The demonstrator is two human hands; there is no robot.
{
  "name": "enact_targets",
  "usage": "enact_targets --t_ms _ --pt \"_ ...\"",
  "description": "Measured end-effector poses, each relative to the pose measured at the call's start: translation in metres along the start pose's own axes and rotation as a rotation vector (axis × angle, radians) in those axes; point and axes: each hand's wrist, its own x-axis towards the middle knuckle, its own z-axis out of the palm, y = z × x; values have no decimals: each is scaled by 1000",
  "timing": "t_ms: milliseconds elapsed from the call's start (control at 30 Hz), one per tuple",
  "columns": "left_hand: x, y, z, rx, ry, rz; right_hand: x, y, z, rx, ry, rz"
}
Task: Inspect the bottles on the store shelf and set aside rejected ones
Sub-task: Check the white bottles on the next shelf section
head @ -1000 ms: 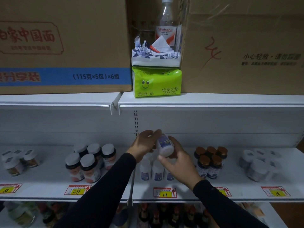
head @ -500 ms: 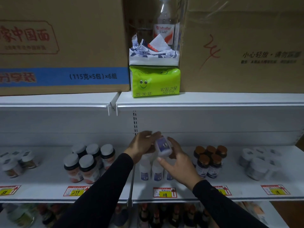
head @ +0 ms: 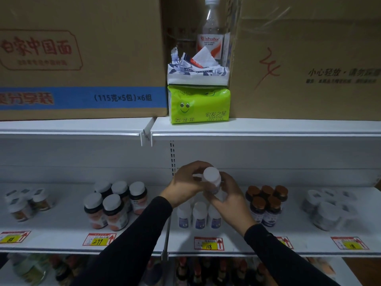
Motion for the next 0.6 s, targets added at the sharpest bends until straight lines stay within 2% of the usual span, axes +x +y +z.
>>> enact_targets --t_ms 133,367,467,600 --pt "-1 3 0 62 1 -13 0 2 -1 -27 -10 -21" --pt "6 1 1 335 60 36 2 8 -2 -90 -45 4" --pt "12 -9 -1 383 77 34 4 13 -5 -248 -71 -20" --pt "22 -29 0 389 143 3 4 22 -11 -527 -65 -144"
